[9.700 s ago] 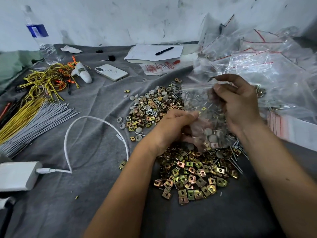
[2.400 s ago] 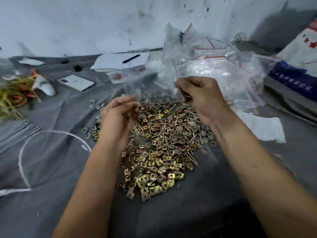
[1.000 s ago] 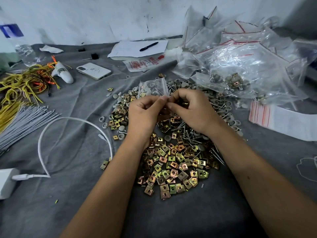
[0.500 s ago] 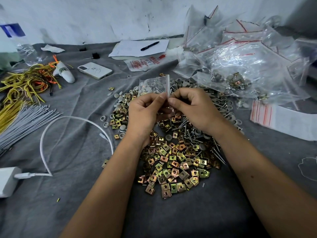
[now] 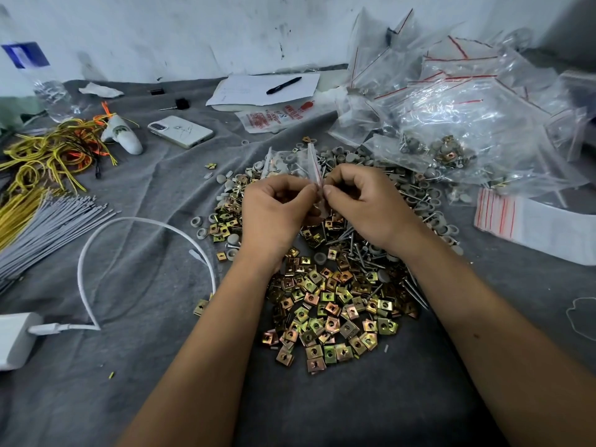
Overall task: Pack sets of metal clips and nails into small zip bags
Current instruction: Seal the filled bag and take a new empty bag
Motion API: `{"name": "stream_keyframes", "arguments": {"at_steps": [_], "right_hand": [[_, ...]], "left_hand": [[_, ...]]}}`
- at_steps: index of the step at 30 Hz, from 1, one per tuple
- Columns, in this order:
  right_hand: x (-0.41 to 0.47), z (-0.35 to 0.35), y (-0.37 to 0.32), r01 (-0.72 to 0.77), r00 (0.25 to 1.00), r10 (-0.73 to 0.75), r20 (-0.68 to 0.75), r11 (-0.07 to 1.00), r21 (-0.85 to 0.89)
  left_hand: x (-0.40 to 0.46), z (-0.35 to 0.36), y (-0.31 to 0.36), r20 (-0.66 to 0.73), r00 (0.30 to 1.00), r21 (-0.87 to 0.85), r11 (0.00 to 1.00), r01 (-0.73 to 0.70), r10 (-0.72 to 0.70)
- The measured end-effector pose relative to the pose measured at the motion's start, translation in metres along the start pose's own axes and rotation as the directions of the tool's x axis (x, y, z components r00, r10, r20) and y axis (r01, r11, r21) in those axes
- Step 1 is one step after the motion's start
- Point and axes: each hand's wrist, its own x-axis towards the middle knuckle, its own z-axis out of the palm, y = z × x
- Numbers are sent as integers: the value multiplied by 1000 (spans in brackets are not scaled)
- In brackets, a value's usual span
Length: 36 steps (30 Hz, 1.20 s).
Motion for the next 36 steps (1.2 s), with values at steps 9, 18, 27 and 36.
{"name": "stream_keyframes", "arguments": {"at_steps": [9, 18, 27, 36], "right_hand": [[1, -3, 0, 12, 999, -14, -35, 999, -40], [1, -3, -4, -85, 994, 57, 88, 929, 361], [2, -7, -3, -60, 998, 55, 32, 977, 205], [-1, -6, -8, 29, 999, -30, -14, 997, -74]], "left_hand": [[-4, 0, 0, 79, 997, 67, 998, -18, 13], [-3, 2, 9, 169, 968, -252, 942, 222, -183], [-6, 2, 6, 138, 990, 103, 993, -55, 40], [-6, 5, 4, 96, 939, 496, 803, -332, 329]]}}
